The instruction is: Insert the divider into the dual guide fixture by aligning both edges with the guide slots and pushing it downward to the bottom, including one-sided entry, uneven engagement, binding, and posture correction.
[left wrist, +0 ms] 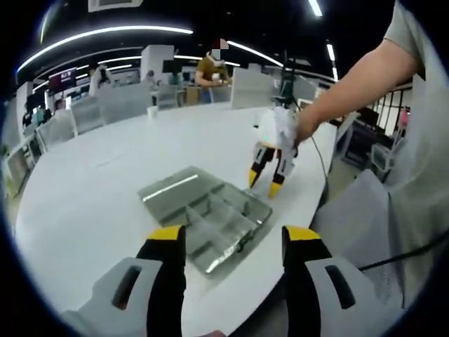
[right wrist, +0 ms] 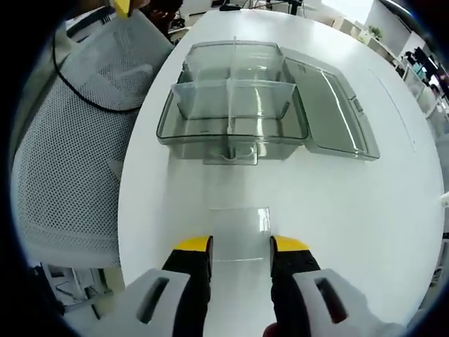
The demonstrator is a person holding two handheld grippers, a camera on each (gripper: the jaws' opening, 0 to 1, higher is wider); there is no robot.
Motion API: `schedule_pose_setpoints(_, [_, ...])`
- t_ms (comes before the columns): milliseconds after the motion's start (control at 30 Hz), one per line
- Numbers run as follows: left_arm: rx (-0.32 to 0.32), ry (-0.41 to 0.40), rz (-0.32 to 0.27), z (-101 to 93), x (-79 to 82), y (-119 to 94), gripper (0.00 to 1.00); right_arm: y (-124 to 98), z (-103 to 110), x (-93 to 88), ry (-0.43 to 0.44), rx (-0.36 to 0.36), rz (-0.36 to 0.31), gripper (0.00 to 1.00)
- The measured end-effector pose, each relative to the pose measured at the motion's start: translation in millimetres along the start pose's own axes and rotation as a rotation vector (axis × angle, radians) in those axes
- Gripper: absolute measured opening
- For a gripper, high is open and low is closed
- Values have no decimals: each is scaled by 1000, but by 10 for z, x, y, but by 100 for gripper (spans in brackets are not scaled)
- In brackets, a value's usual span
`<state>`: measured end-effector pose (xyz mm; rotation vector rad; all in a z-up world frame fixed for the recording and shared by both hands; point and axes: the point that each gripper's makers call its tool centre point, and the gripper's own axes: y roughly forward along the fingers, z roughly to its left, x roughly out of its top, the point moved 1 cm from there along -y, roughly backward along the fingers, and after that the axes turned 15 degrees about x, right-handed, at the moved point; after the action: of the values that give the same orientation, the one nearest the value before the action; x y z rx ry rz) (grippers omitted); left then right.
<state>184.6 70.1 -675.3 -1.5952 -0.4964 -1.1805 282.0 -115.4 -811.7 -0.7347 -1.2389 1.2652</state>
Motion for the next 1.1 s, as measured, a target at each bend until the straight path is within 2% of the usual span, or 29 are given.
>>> schedule_pose_setpoints(233, [-2,3,-3,-8,5,1,54,-1,9,-12,10,-6,-1,30])
schedule_pose_setpoints(333, [-2,2,-1,-12,-2,3,54,20,28,13,23,5,-13,36])
schedule_pose_setpoints(367, [-3,4,-1,-15,-1,3,54,13,24,5,-4,-2,4,35])
schedule_pose_setpoints(667, [-5,2,1,-29,-23,-5,54,3,-15,9,-11,5,-8,31])
schedule_pose_setpoints(933, [4,-6,0,-11,-40,-23,54,9,-1,40,-68,15,16,29])
schedule_pose_setpoints(1100, [7,-10,0,-7,-45,-32,54,20,-15,40,-66,22,30,29])
